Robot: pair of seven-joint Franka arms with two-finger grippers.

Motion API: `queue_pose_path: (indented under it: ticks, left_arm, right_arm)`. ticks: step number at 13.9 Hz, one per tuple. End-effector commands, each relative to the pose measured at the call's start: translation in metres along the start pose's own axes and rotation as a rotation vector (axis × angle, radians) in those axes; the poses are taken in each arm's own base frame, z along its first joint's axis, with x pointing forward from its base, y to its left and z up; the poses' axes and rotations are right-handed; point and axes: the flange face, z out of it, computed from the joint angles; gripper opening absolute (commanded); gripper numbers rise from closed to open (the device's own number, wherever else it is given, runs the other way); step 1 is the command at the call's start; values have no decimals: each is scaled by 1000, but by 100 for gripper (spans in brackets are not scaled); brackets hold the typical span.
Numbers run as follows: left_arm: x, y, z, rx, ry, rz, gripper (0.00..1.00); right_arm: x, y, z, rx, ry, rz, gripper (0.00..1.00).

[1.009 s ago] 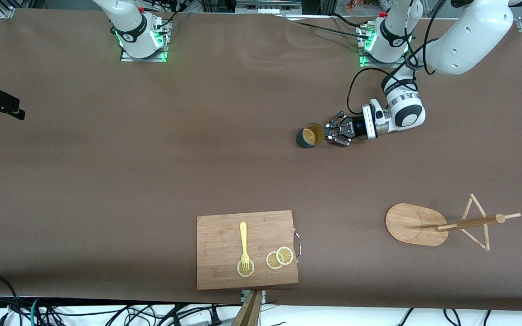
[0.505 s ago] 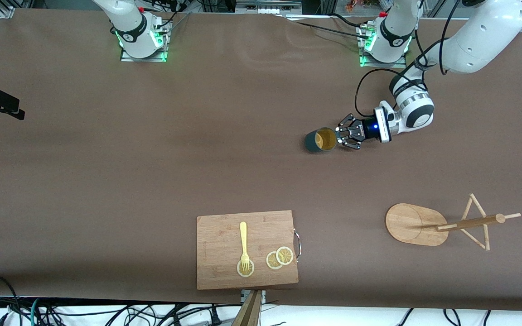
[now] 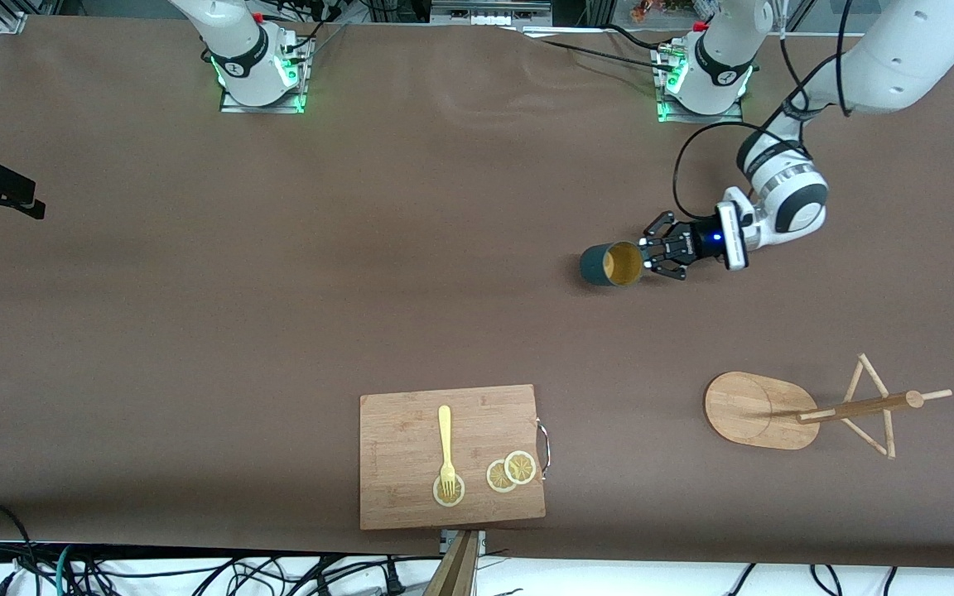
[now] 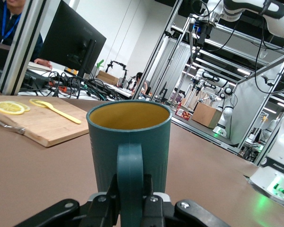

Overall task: Pass cup and hang on rack
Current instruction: 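Lift the mug by its handle with the left gripper toward the rack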

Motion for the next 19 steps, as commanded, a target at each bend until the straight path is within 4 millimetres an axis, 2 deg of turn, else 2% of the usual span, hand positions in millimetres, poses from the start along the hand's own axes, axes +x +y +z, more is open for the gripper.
queue_pose_path:
  ticks: [1,2,8,12,16,19]
  left_arm:
    - [26,0,-31,-21,13,-112,9]
    - [34,-3,-34,-31,33,-164,9]
    - [80,-29,-83,-55,159,-455,5]
    - [110,-42,-107,-78,193,-640,4]
    - [129,-56,-135,-71,169,-792,0]
    - [130,-53,-148,-117,168,-991,0]
  right_arm:
    - [-1,3,-2,12,1,-4,100]
    - [-1,3,-3,12,2,-4,100]
    - [-1,3,-3,12,3,-4,100]
    - [-1,3,-3,12,3,-5,100]
    - [-1,2,-3,8,3,-7,100]
    - [-1,3,-3,10,4,-5,100]
